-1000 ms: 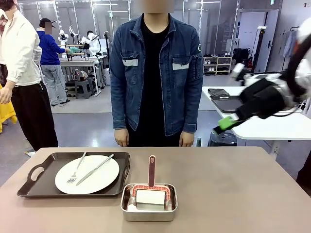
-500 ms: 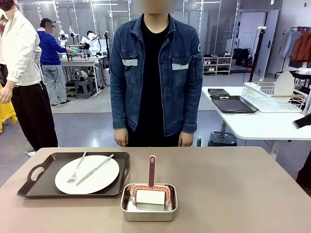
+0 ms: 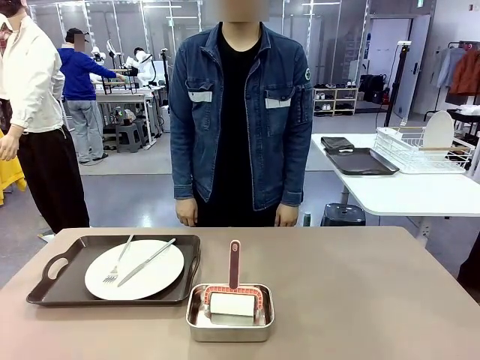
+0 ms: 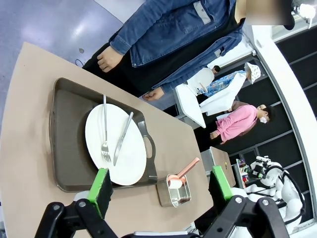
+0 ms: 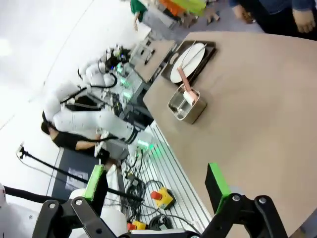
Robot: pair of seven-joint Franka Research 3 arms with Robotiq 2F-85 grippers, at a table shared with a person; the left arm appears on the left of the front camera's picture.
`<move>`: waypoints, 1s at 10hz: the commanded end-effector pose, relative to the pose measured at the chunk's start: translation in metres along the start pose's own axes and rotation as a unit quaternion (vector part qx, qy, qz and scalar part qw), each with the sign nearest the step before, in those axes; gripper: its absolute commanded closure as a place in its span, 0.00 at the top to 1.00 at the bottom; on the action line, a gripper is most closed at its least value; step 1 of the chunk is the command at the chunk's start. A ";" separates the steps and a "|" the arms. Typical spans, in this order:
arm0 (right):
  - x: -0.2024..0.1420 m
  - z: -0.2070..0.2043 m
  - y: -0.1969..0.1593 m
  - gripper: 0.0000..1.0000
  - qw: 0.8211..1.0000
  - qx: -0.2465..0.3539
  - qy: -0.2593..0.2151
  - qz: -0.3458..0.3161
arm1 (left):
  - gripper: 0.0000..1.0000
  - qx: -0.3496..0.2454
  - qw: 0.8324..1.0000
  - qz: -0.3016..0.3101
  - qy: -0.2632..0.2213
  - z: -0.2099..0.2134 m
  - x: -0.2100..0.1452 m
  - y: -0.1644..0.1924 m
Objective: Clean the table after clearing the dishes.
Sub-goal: When the right (or left) Handle tray is removed, use the right hand (or left hand) to clean the right (or left) side of the table with the Lint Roller.
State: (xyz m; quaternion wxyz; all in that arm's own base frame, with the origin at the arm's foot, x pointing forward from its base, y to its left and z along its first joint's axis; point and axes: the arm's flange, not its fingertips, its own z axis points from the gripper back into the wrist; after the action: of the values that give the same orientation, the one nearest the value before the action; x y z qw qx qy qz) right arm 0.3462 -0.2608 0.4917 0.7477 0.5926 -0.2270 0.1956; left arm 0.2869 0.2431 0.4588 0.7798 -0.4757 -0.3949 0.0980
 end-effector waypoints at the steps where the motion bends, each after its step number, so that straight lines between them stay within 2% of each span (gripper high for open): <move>1: 0.012 -0.012 0.015 1.00 0.998 -0.047 -0.025 -0.033 | 1.00 -0.007 1.000 -0.006 -0.001 0.003 0.001 0.000; 2: 0.000 0.000 0.000 1.00 1.000 0.000 0.000 0.000 | 1.00 -0.007 1.000 -0.006 -0.001 0.003 0.001 0.000; 10: 0.000 0.000 0.000 1.00 1.000 0.000 0.000 0.000 | 1.00 -0.007 1.000 -0.006 -0.001 0.003 0.001 0.000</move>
State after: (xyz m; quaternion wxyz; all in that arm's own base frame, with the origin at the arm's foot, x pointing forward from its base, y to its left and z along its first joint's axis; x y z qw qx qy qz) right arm 0.3495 -0.2603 0.4915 0.7508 0.5925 -0.2259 0.1850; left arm 0.2869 0.2432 0.4588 0.7798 -0.4757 -0.3949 0.0981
